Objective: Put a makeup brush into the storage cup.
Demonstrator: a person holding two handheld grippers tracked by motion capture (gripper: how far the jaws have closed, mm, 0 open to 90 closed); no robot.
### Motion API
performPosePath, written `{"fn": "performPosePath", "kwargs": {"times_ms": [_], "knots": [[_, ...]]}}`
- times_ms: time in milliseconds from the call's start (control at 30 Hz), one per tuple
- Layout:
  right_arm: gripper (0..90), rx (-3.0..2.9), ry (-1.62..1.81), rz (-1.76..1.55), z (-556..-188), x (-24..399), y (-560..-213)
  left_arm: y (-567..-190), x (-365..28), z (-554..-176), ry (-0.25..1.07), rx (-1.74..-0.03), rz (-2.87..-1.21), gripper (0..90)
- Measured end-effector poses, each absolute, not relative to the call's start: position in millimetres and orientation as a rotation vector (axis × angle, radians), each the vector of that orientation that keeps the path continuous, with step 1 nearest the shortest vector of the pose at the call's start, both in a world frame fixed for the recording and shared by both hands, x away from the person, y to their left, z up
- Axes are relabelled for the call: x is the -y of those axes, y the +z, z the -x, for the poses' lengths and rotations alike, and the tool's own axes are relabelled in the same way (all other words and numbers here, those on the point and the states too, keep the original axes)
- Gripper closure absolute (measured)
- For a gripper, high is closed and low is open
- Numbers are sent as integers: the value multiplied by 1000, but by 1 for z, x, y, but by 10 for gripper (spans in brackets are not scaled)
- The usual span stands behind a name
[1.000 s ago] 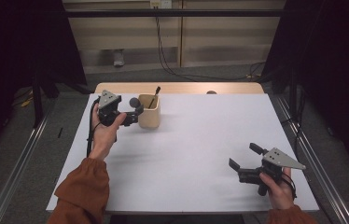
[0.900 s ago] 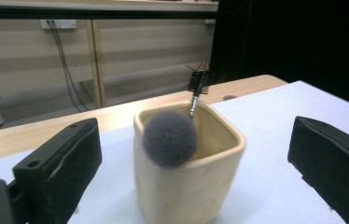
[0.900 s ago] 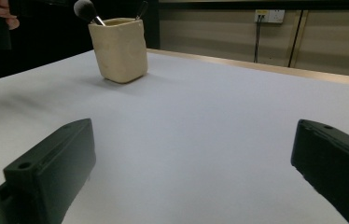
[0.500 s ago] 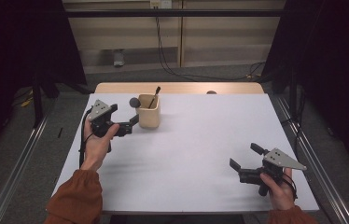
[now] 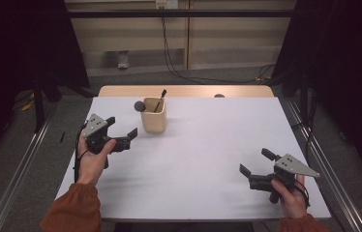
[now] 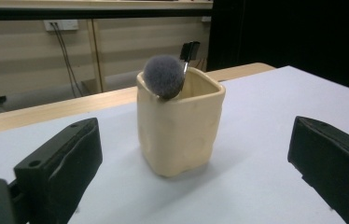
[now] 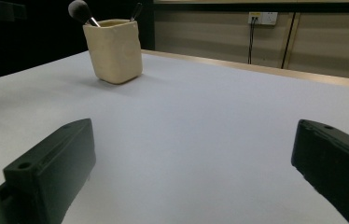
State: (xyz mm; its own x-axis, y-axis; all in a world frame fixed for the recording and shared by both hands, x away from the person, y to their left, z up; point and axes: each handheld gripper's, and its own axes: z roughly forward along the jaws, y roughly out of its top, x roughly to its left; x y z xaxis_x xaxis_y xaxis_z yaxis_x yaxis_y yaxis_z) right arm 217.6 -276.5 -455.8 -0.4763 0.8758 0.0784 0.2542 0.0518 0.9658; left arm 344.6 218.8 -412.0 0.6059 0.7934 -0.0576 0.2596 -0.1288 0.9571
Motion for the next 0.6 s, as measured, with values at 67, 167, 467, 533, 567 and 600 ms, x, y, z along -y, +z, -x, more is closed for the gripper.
{"fn": "performPosePath", "kwargs": {"times_ms": [67, 167, 467, 533, 567, 600], "knots": [[0, -1781, 1449, -1134, -218, 276, -456, -412, -220, -341, 563, -878, -1682, 29], [0, -1784, 1448, -1135, -217, 275, -456, -411, -221, -334, 562, -864, -1681, 31], [0, -1783, 1443, -1136, -215, 276, -457, -410, -228, -313, 564, -849, -1698, 26], [0, -1783, 1443, -1134, -215, 275, -457, -410, -229, -310, 560, -846, -1696, 27], [0, -1785, 1441, -1131, -214, 276, -457, -411, -230, -308, 558, -847, -1694, 26], [0, -1785, 1440, -1134, -214, 276, -457, -411, -230, -307, 558, -844, -1696, 26]]}}
